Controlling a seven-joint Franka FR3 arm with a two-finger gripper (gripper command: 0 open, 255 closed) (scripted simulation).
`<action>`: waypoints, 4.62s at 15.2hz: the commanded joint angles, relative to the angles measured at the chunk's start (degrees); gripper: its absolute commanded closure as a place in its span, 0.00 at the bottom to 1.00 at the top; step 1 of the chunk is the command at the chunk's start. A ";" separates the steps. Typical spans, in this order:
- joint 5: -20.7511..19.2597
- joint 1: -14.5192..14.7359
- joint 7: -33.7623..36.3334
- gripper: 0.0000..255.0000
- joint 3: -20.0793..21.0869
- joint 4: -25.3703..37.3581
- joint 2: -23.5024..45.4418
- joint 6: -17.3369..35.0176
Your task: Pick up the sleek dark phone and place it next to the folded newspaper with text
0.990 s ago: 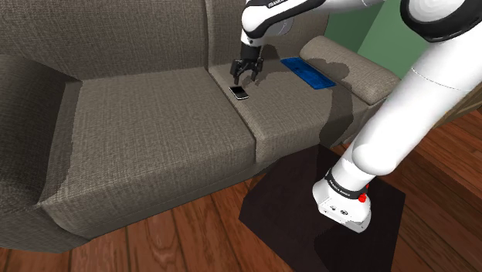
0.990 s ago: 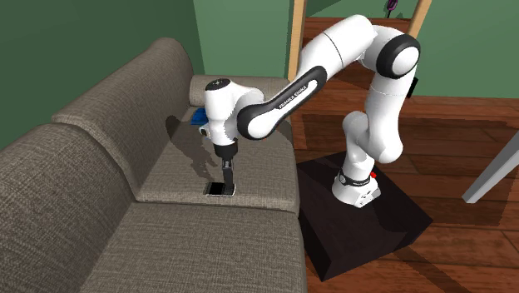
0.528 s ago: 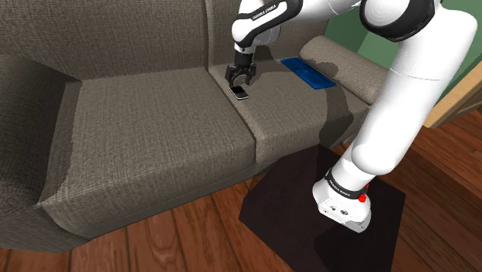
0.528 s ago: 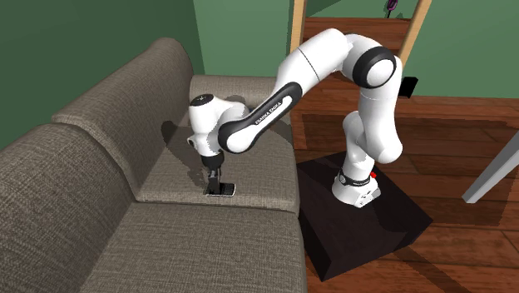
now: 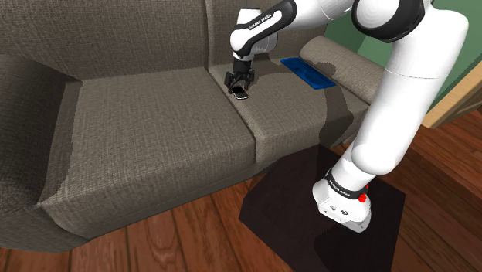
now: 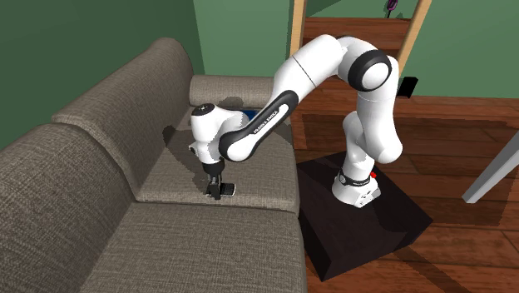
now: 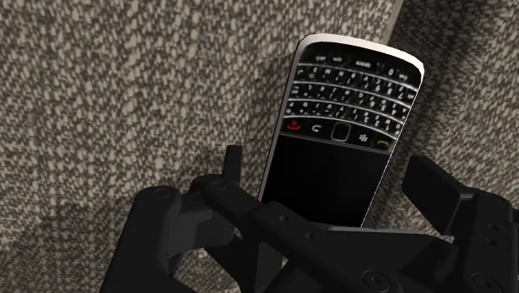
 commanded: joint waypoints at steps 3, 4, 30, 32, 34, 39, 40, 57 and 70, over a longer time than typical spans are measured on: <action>0.01 0.00 -0.02 0.00 0.00 -0.05 0.01 0.08; 0.01 0.00 -0.01 0.00 0.00 -0.04 0.01 0.07; -1.33 0.14 1.32 1.00 -0.30 5.51 -5.62 -11.03; -1.45 0.15 1.46 1.00 -0.32 6.43 -6.13 -12.45; -1.61 -0.42 0.49 1.00 -0.81 5.31 -7.60 -12.85; -2.39 -3.31 -4.85 1.00 -3.51 -1.61 -13.18 -11.77; -2.61 -3.91 -5.95 1.00 -4.10 -2.78 -14.18 -11.63; -7.78 -14.84 -26.60 1.00 -16.68 -12.73 -23.99 -11.81; -7.16 -16.86 -32.64 1.00 -20.36 -16.52 -20.64 -4.97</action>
